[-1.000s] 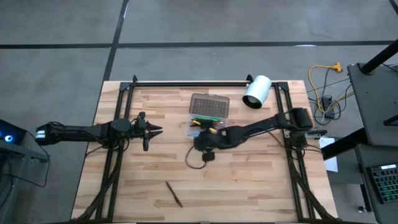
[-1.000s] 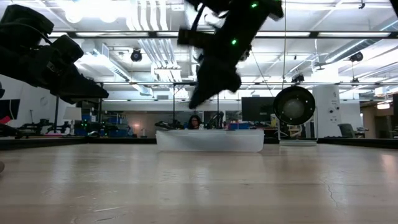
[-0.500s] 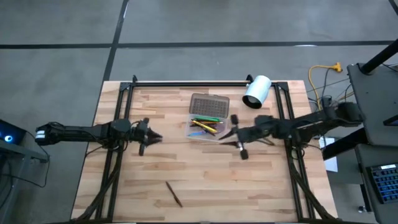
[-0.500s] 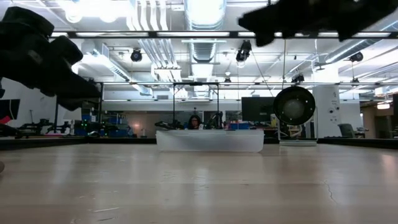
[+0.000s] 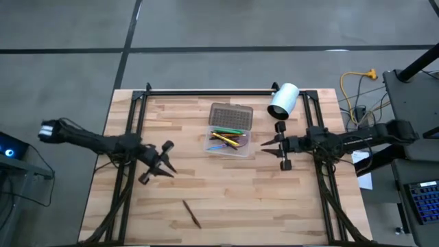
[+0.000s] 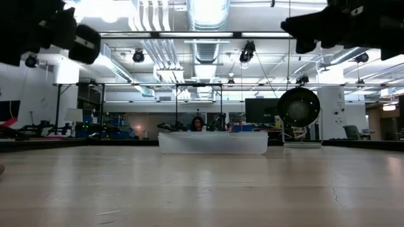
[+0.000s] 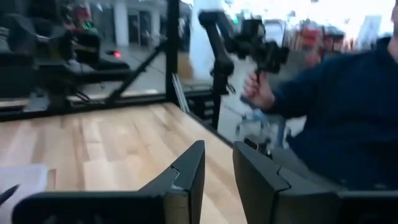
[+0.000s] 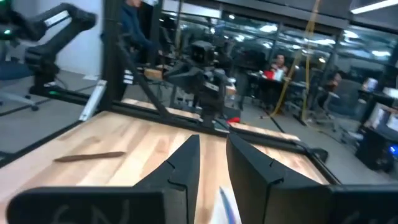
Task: Pick & place school supplies into a supply box
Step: Put the brown pen into the supply box
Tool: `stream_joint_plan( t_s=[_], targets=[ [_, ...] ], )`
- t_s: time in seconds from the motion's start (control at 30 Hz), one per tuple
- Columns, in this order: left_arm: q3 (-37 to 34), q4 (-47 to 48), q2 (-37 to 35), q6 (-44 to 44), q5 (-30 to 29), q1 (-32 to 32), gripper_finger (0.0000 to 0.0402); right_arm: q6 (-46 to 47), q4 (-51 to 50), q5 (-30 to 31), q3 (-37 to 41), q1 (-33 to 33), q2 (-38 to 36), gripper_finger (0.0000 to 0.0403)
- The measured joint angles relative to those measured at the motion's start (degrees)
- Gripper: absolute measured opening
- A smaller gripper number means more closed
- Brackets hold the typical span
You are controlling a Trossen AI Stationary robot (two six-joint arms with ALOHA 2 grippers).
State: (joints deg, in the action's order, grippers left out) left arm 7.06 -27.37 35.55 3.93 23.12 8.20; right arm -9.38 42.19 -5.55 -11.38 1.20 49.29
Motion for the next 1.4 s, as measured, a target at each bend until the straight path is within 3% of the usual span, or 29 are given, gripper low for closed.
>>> stream_joint_plan(
  t_s=[0.13,0.4,0.63,0.87,1.2,1.4],
  targets=[
    [7.6,2.7,10.2,-4.1,-1.0,3.7,0.0069,0.0,0.2,-0.1,0.7,-0.5,-0.9,0.0073],
    [28.7,21.4,31.6,-6.8,-1.0,8.1,0.0069,0.6,0.1,-0.3,0.7,-0.5,-1.0,0.0073],
    [43.2,29.5,44.9,-13.0,-0.9,12.5,0.0069,1.0,0.1,-0.3,1.1,-0.5,-1.6,0.0073],
    [50.0,33.2,49.5,-14.8,-1.0,15.1,0.0069,2.8,0.3,-0.3,1.3,-0.5,-3.1,0.0073],
    [48.3,32.9,48.4,-14.5,-6.1,15.8,0.0069,3.4,7.9,-0.2,6.2,-0.5,-6.4,0.0073],
    [48.3,32.8,48.4,-14.4,-6.1,16.3,0.0069,3.0,12.8,4.1,10.9,-0.6,-8.9,0.0073]
  ],
)
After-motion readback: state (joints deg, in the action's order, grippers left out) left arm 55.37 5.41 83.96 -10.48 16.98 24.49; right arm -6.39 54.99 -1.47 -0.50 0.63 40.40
